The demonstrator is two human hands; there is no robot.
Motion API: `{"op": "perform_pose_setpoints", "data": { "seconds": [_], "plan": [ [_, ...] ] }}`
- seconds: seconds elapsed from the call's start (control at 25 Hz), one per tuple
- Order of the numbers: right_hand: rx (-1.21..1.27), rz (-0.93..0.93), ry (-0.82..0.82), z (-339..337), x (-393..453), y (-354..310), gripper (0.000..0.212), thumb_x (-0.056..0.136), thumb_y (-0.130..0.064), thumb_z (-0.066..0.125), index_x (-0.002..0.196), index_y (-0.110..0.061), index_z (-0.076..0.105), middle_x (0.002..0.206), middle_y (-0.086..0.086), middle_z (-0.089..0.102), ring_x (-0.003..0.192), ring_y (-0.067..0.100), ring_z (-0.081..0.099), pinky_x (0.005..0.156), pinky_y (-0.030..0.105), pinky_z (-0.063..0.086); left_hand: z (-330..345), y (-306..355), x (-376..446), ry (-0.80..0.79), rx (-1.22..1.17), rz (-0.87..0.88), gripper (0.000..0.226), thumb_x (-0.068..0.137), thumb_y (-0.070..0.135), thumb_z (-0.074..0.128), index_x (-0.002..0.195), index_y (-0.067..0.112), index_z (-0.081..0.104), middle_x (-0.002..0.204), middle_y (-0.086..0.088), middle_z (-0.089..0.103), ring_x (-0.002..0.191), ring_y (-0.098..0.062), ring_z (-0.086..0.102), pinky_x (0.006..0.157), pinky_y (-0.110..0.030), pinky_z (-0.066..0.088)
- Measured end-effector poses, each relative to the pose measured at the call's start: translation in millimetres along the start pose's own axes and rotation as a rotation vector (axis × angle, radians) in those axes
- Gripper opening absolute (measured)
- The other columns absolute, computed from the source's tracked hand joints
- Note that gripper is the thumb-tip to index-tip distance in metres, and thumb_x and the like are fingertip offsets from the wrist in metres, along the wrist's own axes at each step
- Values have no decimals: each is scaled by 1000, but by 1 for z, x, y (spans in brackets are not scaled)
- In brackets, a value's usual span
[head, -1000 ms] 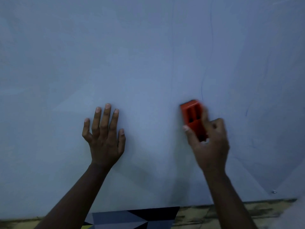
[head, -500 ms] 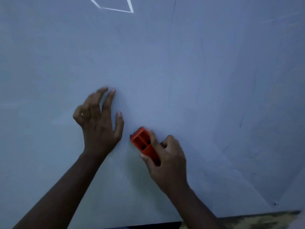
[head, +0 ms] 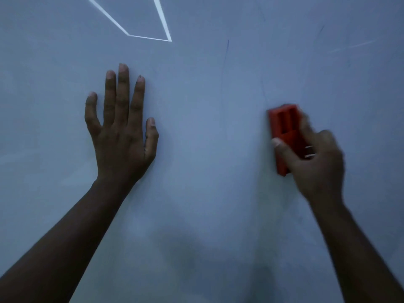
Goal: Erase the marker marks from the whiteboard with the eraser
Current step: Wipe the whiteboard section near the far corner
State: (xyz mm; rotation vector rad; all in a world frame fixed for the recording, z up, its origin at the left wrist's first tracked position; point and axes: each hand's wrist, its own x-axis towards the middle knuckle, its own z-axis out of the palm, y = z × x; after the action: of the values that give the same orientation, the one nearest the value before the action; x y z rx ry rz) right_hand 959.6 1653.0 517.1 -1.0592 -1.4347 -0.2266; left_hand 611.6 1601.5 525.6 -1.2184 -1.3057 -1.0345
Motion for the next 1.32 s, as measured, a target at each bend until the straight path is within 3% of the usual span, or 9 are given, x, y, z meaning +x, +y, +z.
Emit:
{"op": "perform_pose_setpoints", "data": {
  "seconds": [0.12, 0.28, 0.44, 0.56, 0.68, 0.88, 1.12, 1.32],
  "plan": [
    [89, 118, 3, -15, 26, 11, 76, 83, -66, 71, 151, -46, 45, 106, 8, 58, 87, 19, 62, 90, 49, 57, 0, 2, 1, 4, -16, -4, 65, 111, 33, 34, 170, 13, 15, 177, -15, 11, 165, -30, 8, 131, -57, 8],
    [81, 43, 21, 2, 10, -21, 78, 81, -67, 65, 152, -36, 49, 96, 7, 54, 82, 24, 61, 83, 47, 57, 1, 3, -2, 14, -21, -3, 65, 111, 32, 34, 170, 13, 15, 177, -16, 11, 165, -31, 8, 131, -56, 7],
    [-52, -297, -157, 39, -46, -70, 74, 83, -63, 61, 150, -32, 52, 91, 1, 44, 79, 26, 53, 63, 34, 49, 2, 3, -1, 24, -32, 4, 65, 111, 32, 35, 170, 13, 16, 177, -15, 11, 165, -30, 7, 131, -56, 6],
    [-138, -575, -302, 57, -94, -82, 74, 85, -59, 65, 151, -31, 48, 92, 3, 46, 78, 23, 48, 61, 36, 49, 3, 1, -1, 31, -28, 7, 65, 111, 33, 35, 170, 13, 16, 177, -15, 11, 165, -29, 7, 131, -55, 6],
    [-176, -671, -320, 57, -92, -76, 74, 86, -61, 64, 152, -33, 45, 91, 0, 45, 77, 18, 46, 59, 36, 50, 3, 0, 0, 48, -33, 13, 65, 111, 32, 38, 170, 11, 20, 177, -15, 14, 165, -29, 11, 130, -56, 10],
    [-15, -348, -87, 36, -1, -78, 73, 82, -72, 58, 148, -43, 51, 87, -4, 43, 74, 19, 53, 60, 33, 50, -3, 3, 13, 117, -64, -6, 63, 107, 34, 45, 164, 11, 37, 175, -14, 22, 164, -32, 17, 126, -60, 15],
    [20, -92, 269, 8, 85, -40, 74, 91, -69, 60, 156, -36, 44, 90, 7, 52, 74, 19, 53, 72, 44, 55, -11, -7, 84, 148, -35, 41, 66, 108, 39, 42, 167, 13, 28, 177, -12, 16, 165, -30, 11, 128, -60, 9],
    [50, -141, 365, 23, 98, -63, 71, 94, -62, 62, 155, -30, 46, 88, 5, 48, 71, 18, 50, 67, 42, 54, -3, -19, 138, 136, -10, 58, 65, 110, 35, 37, 169, 15, 21, 178, -11, 11, 166, -26, 7, 129, -61, 6]
  ]
}}
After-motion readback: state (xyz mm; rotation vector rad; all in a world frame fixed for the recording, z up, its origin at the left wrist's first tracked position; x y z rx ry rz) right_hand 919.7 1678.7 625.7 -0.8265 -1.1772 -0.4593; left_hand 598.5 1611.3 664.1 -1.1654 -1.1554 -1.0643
